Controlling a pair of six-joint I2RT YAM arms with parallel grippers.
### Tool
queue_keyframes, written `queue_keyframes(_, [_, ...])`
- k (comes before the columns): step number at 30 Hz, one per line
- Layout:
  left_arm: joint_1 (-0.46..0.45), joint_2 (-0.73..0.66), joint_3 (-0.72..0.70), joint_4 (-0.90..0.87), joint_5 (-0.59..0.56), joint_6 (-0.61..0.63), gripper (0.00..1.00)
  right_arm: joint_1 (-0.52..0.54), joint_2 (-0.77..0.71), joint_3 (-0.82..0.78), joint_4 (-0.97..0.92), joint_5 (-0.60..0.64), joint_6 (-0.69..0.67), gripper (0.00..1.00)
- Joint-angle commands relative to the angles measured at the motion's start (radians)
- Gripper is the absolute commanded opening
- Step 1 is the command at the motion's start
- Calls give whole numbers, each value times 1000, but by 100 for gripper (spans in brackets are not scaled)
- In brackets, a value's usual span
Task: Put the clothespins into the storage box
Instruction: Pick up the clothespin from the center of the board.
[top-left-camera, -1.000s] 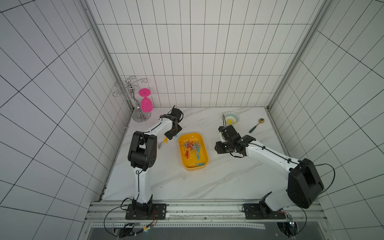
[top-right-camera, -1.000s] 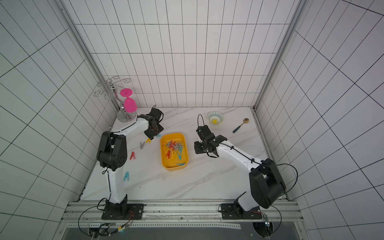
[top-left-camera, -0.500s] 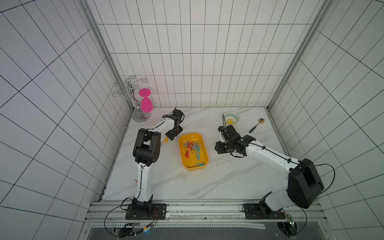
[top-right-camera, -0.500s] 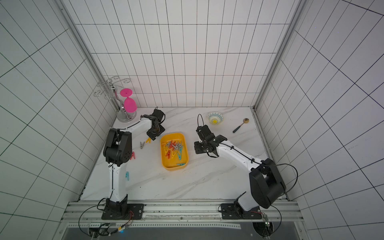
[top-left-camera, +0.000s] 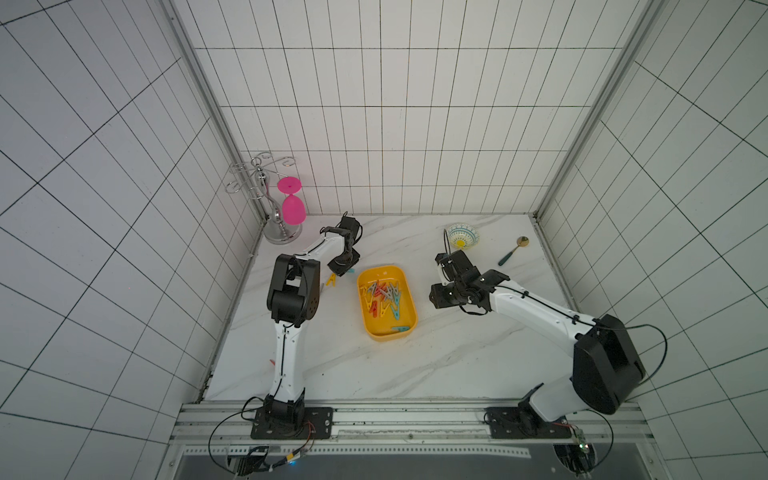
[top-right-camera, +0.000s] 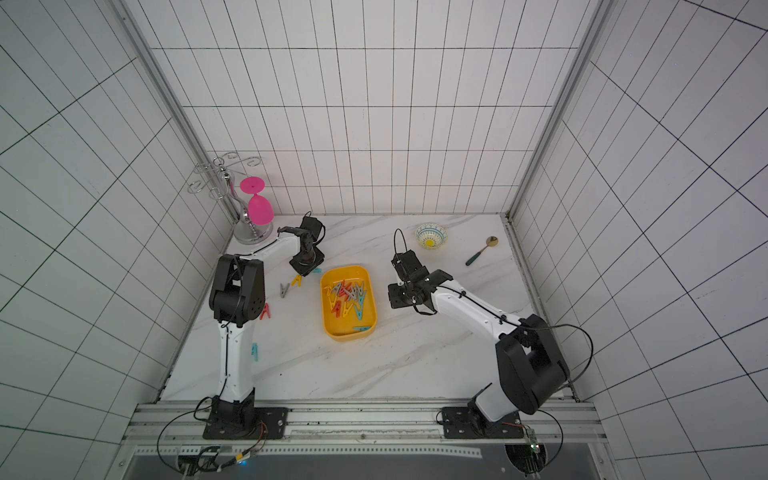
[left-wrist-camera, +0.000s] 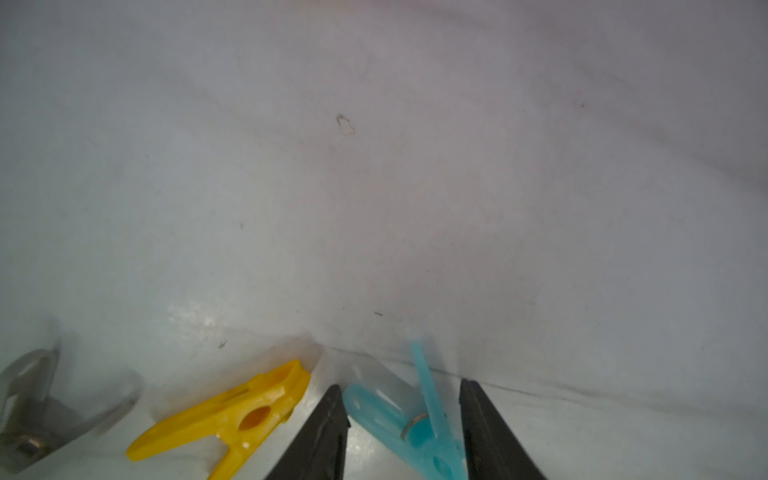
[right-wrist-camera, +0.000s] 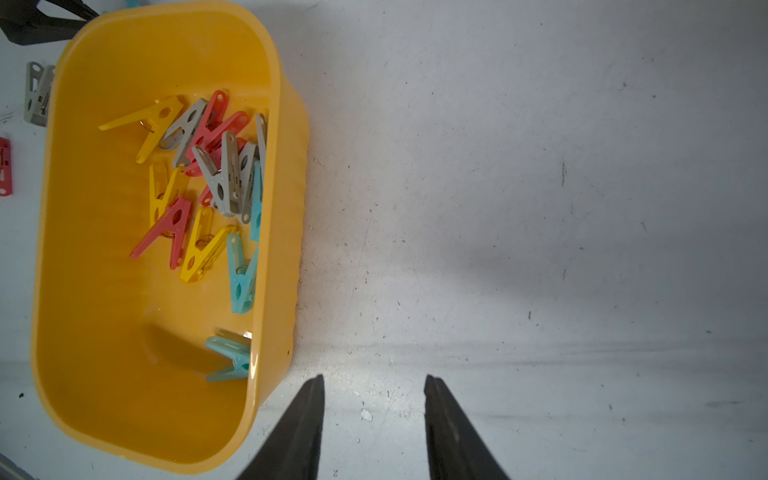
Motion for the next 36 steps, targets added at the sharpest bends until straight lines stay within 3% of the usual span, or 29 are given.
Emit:
queue_keyframes(1, [-1, 46, 11, 6, 36, 63, 43, -8, 12, 46, -18, 1, -9, 43])
queue_keyframes(24, [-18, -36, 27, 15, 11, 152, 34, -12, -10, 26, -19, 5, -8, 43])
queue_keyframes(36, [-18, 12, 32, -6, 11, 157, 42, -15, 14, 56, -31, -12, -23, 43])
